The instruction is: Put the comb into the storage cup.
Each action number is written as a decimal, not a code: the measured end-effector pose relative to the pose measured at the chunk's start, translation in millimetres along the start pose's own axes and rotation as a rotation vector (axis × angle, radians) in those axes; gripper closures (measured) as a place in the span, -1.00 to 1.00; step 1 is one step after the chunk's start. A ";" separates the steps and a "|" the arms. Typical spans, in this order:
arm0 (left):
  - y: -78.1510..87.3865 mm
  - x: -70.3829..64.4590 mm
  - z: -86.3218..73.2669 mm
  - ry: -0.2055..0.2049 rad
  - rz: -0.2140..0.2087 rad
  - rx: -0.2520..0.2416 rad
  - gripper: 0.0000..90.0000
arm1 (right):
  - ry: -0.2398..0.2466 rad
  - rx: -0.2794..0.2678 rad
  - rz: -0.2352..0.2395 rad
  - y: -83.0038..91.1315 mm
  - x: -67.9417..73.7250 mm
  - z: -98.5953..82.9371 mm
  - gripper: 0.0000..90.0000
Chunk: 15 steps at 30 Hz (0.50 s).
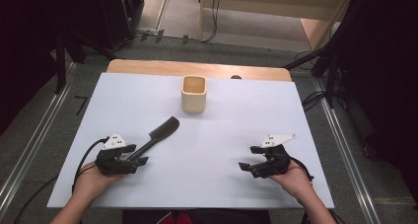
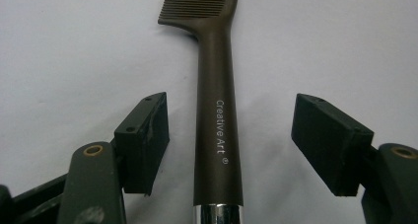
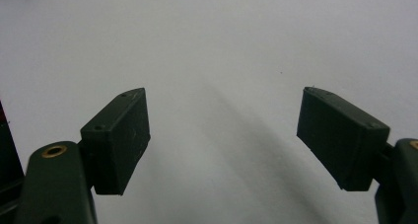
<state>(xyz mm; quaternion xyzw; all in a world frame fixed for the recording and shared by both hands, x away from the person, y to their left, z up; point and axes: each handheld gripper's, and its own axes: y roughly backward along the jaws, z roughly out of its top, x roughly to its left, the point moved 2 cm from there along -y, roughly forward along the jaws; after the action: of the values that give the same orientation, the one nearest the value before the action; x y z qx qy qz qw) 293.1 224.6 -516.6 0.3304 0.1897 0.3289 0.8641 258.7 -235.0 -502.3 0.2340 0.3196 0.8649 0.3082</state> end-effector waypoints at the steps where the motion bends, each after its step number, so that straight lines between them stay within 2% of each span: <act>1: 0.4 0.1 -0.5 0.007 0.003 -0.003 -0.30 | 0.000 0.000 0.000 0.0 0.0 0.1 -0.59; 4: 2.4 0.7 -1.7 0.024 0.014 -0.002 -0.26 | 0.000 -0.001 0.000 0.2 0.0 0.1 -0.59; 11: 2.8 -2.8 -3.0 0.002 0.094 0.003 0.03 | 0.007 0.001 0.003 -0.4 0.1 0.2 -0.59; 15: 2.5 -5.2 -2.7 0.008 0.123 0.006 0.19 | 0.004 0.004 0.000 -0.8 0.0 0.1 -0.59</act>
<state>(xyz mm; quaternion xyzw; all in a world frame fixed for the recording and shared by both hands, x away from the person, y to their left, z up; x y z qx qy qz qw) 286.8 223.6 -516.2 0.3426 0.1736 0.3822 0.8405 259.0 -234.4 -502.8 0.2327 0.3222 0.8647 0.3071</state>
